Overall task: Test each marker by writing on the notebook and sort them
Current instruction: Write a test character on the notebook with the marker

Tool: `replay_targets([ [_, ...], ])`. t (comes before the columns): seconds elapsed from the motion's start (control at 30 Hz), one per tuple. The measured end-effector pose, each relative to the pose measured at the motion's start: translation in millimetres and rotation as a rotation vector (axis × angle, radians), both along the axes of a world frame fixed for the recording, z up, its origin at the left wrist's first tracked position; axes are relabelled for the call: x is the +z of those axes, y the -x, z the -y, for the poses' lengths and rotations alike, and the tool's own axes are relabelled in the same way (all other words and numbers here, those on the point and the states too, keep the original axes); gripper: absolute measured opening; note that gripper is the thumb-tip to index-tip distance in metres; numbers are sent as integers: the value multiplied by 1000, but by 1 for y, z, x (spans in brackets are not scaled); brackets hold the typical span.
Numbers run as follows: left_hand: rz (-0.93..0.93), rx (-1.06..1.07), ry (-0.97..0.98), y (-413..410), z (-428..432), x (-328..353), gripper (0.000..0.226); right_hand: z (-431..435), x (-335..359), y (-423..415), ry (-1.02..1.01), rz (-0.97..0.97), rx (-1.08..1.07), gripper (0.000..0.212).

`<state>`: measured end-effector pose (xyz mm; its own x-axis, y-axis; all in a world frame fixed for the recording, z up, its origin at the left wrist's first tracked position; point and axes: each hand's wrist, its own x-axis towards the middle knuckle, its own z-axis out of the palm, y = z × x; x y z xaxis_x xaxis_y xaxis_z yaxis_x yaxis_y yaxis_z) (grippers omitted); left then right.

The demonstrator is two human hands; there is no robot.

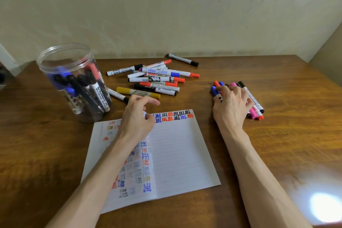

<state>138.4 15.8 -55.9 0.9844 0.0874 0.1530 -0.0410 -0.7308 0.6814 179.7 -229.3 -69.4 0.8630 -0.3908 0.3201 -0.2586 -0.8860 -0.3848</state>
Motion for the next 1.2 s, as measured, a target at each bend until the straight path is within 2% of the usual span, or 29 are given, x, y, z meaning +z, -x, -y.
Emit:
replay_targets([
  [0.2,56,-6,-44,7,-4,-6,34,-19,2,-2,1,166,181,34],
  [0.37,239,39,3,18,-12,-13,25,-52,15,2,-118,152,414,33],
  [0.57,338,147,297,22,-27,-9,21,-112,28,-4,-264,-17,762,32],
  [0.73,395,237,401,20,-29,-9,17,-159,20,-23,-200,-35,835,33],
  [0.83,393,264,445,19,-29,-10,19,-176,15,-27,-52,-52,816,28],
  [0.93,395,263,438,18,-28,-10,19,-184,12,-26,-22,-72,775,25],
  [1.03,392,262,425,17,-28,-11,16,-174,18,-23,-197,-94,731,23],
  [1.2,315,239,442,15,-29,-12,12,-125,32,-2,-719,-164,677,15],
])
